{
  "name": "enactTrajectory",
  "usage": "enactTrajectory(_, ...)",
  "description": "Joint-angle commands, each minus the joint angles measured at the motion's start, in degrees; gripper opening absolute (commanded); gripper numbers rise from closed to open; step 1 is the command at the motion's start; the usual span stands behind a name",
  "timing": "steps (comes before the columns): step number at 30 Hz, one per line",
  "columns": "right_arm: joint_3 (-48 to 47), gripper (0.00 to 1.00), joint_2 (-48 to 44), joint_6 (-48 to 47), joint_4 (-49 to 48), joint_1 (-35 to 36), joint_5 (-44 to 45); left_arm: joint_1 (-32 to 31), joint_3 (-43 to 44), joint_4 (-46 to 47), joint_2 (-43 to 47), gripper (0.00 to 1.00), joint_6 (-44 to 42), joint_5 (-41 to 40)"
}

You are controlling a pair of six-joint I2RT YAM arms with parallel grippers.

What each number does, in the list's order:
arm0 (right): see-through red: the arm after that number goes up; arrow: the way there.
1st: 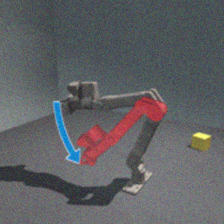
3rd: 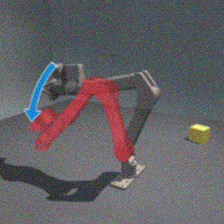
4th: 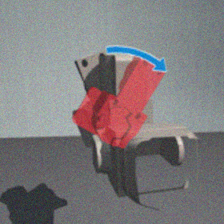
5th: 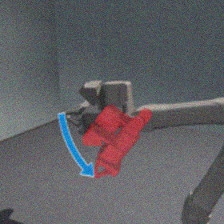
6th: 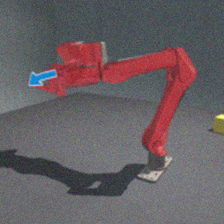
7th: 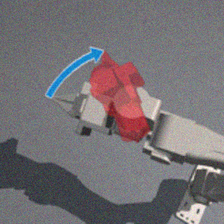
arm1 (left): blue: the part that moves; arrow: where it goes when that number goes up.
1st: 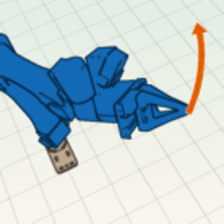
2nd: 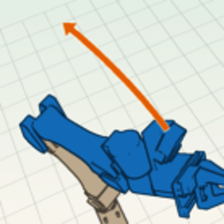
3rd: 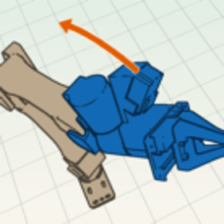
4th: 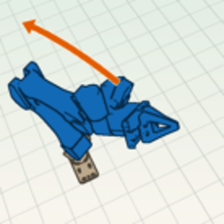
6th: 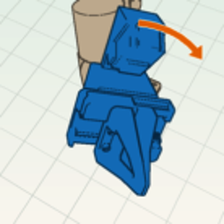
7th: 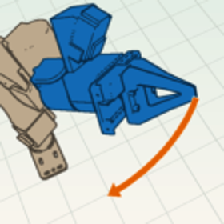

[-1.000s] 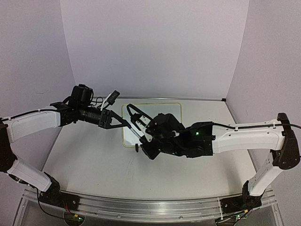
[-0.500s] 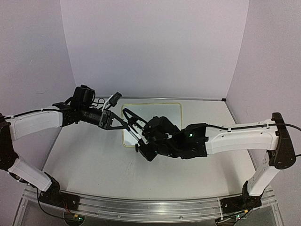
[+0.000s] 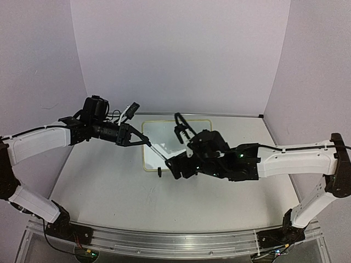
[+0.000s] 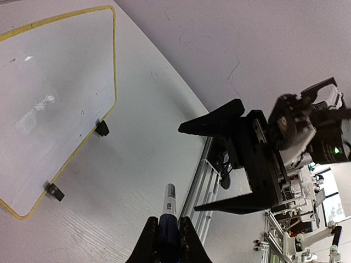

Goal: Write a sentence on the whiteboard
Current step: Pass from the right arm to the left, then open the pen cap from the whiteboard marker.

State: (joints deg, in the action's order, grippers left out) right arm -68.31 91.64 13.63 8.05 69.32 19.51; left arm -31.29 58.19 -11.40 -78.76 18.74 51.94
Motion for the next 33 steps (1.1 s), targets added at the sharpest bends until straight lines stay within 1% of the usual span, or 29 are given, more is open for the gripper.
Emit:
enactTrajectory(1,10.1,0.91,-9.8,10.6,-16.4,-8.4,-14.9,0.2,6.2,7.7,2.9,0.0,9.4,-4.8)
enactTrajectory(3,12.9,0.92,-11.9,12.4,-20.7,-10.3,-18.7,0.2,7.8,9.5,2.4,0.0,10.7,-4.5)
enactTrajectory(4,14.7,0.92,-13.3,14.8,-24.6,-11.8,-22.0,0.2,8.4,11.0,1.9,0.0,11.7,-3.8)
enactTrajectory(5,16.3,0.92,-14.2,15.9,-26.5,-13.1,-24.3,0.2,8.7,12.7,1.5,0.0,12.1,-3.2)
enactTrajectory(6,17.7,0.92,-15.1,17.8,-30.6,-14.2,-26.6,0.2,8.5,14.6,1.0,0.0,12.5,-1.9)
enactTrajectory(8,19.4,0.93,-15.4,19.4,-34.3,-15.9,-30.0,0.2,7.2,17.6,0.3,0.0,14.2,0.0)
enactTrajectory(9,19.9,0.93,-15.2,20.7,-36.1,-16.7,-31.9,0.2,5.1,24.6,0.0,0.0,17.0,3.0)
enactTrajectory(11,20.0,0.93,-14.2,21.6,-39.1,-17.0,-34.2,0.2,1.0,34.8,-0.3,0.0,22.1,5.8)
enactTrajectory(12,19.8,0.93,-13.7,22.0,-39.9,-17.0,-35.2,0.2,0.6,35.7,-0.4,0.0,22.7,6.3)
enactTrajectory(16,18.5,0.91,-10.3,24.3,-45.6,-17.0,-39.6,0.1,-0.3,37.8,-0.7,0.0,23.3,8.2)
enactTrajectory(17,18.0,0.89,-9.0,25.0,-47.8,-17.1,-41.0,0.1,-0.5,38.6,-0.6,0.0,23.7,8.8)
enactTrajectory(18,17.5,0.88,-8.6,25.2,-48.4,-17.1,-41.3,0.1,-0.6,38.7,-0.6,0.0,23.8,9.0)
enactTrajectory(19,16.2,0.84,-6.9,26.1,-49.4,-17.0,-43.0,0.1,-0.8,38.7,-0.4,0.0,23.7,9.0)
enactTrajectory(22,14.6,0.79,-4.3,27.7,-51.9,-17.0,-45.3,0.1,-1.3,38.2,-0.1,0.0,23.1,8.9)
enactTrajectory(29,13.7,0.73,-3.4,28.9,-54.0,-17.0,-45.8,0.1,-0.8,35.1,-1.0,0.0,21.4,8.6)
enactTrajectory(33,13.3,0.66,-3.7,29.2,-54.4,-17.0,-45.9,0.1,-0.9,34.7,-1.4,0.0,21.2,7.8)
